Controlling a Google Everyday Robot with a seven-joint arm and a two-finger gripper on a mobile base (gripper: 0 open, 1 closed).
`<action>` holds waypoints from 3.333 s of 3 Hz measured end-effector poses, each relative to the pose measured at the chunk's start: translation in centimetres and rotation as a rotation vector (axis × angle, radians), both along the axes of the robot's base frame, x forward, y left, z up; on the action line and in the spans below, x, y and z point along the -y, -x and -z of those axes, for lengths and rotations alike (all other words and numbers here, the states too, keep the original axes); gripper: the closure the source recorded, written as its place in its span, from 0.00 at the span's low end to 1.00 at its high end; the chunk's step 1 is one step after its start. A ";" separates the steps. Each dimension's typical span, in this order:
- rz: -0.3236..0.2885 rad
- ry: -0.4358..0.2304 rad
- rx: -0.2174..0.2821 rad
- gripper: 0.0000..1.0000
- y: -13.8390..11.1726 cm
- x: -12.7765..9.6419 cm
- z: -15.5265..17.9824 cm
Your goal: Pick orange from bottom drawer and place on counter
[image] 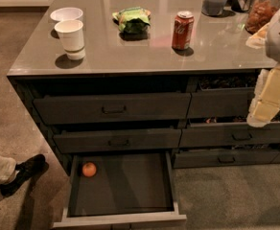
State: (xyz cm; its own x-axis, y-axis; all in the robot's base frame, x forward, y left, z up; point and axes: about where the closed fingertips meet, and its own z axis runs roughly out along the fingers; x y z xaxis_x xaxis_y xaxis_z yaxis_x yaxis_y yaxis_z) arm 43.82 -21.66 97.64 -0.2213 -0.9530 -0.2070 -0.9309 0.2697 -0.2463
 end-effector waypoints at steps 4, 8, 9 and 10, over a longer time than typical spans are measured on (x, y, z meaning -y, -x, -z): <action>-0.117 -0.614 -0.059 0.00 -3.7 -11.2 21.1; -0.158 -0.723 -0.008 0.00 -7.6 -16.3 27.7; -0.199 -0.796 -0.040 0.00 -8.6 -21.5 35.7; -0.213 -0.879 -0.062 0.00 -8.9 -26.9 42.8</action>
Offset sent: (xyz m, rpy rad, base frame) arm 0.0278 0.0241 -0.1025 0.2751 0.0353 0.0703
